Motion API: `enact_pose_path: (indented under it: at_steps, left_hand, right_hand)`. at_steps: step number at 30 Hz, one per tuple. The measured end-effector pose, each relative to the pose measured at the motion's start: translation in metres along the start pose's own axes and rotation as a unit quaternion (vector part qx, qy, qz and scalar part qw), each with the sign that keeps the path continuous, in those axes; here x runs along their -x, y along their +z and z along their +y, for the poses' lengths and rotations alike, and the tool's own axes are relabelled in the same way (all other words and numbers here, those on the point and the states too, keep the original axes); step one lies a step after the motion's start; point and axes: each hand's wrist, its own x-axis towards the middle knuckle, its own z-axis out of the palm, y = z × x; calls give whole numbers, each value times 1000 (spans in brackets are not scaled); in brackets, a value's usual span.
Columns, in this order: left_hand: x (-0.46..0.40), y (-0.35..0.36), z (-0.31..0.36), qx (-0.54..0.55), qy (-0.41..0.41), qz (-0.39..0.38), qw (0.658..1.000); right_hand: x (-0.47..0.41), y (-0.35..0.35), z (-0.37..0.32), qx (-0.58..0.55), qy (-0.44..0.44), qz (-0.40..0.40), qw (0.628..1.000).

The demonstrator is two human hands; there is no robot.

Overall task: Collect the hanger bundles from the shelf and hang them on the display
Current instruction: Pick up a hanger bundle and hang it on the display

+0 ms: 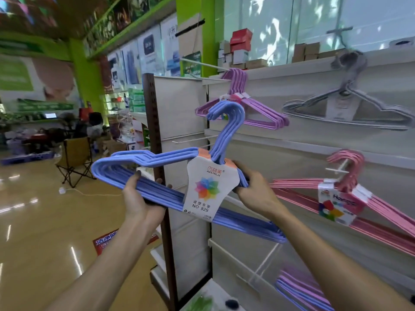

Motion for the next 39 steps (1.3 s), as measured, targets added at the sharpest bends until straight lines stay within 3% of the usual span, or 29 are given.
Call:
enact_pose_path:
  at_steps: [13, 25, 39]
  left_hand:
    - [-135, -33, -26, 15, -34, 88, 995]
    - [-296, -44, -72, 42, -171, 35, 984]
    - [-391, -25, -128, 16, -293, -19, 956]
  right_hand:
    - [-99, 65, 59, 82, 37, -20, 996]
    - [-179, 100, 93, 226, 127, 57, 964]
    - [-220, 111, 125, 288, 221, 114, 925]
